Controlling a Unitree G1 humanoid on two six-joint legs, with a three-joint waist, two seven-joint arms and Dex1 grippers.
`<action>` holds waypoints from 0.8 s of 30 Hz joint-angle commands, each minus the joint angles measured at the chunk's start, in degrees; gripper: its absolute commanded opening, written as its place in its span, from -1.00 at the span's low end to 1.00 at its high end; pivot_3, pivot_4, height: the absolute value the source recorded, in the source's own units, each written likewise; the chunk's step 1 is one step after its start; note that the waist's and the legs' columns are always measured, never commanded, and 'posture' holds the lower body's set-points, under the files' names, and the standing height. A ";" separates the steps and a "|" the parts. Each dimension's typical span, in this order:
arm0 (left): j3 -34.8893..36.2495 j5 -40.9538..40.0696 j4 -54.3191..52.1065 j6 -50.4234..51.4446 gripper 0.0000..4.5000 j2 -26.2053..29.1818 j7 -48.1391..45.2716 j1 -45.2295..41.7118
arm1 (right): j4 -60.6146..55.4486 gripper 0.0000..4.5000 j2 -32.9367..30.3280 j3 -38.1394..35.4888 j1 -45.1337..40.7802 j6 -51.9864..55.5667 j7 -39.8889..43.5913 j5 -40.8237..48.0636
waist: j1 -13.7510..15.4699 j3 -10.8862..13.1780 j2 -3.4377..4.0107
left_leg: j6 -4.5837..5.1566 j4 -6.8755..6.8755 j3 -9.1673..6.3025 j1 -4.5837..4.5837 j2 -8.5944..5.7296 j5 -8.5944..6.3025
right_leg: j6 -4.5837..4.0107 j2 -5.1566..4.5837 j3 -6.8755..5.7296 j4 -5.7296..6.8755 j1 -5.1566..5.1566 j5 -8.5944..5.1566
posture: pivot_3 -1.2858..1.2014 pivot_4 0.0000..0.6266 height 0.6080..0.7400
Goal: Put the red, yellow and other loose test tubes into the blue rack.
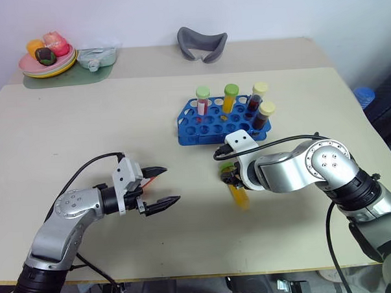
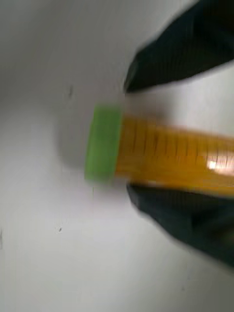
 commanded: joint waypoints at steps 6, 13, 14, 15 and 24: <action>-1.03 1.78 -0.53 -4.43 1.00 0.43 -2.01 1.67 | 0.43 -0.37 0.76 0.22 -0.31 0.80 1.73 0.95 | 0.01 -0.01 0.00 | 0.00 0.00 0.00 0.00 0.01 0.00 | 0.00 0.00 0.01 0.00 0.00 0.00 | 0.03 -0.52 1.00; -0.75 1.46 -1.27 -3.92 1.00 0.41 -0.86 1.38 | 0.40 -0.37 -0.26 -4.03 -6.92 0.99 6.57 0.95 | -0.11 0.02 0.04 | 0.00 0.01 0.01 -0.01 0.01 0.00 | -0.01 0.00 0.01 0.01 -0.03 0.00 | 0.03 -0.52 1.00; -0.47 1.35 -1.21 -3.87 1.00 0.43 -0.65 1.30 | 0.17 -0.37 -0.46 -5.48 -8.69 0.66 8.31 0.95 | -0.12 0.04 0.07 | 0.00 0.01 0.01 -0.03 0.01 0.00 | -0.01 0.00 0.02 0.03 -0.06 0.00 | 0.03 -0.52 1.00; -0.15 1.19 -1.14 -3.84 1.00 0.40 -0.38 1.27 | -0.77 -0.37 -1.07 -7.30 -10.74 -0.28 9.88 0.95 | -0.11 0.05 0.09 | 0.00 0.01 0.02 -0.05 0.01 0.00 | -0.01 0.00 0.02 0.05 -0.11 0.00 | 0.03 -0.52 1.00; 1.82 -0.23 0.84 -4.22 1.00 -4.44 4.59 -1.02 | -16.05 -0.37 2.30 -16.78 0.18 -26.26 41.37 -46.93 | 0.63 -0.01 -0.01 | 0.01 -0.09 0.00 -0.11 -0.02 0.00 | 0.01 -0.05 -0.06 -0.16 -0.07 0.00 | 0.03 -0.52 1.00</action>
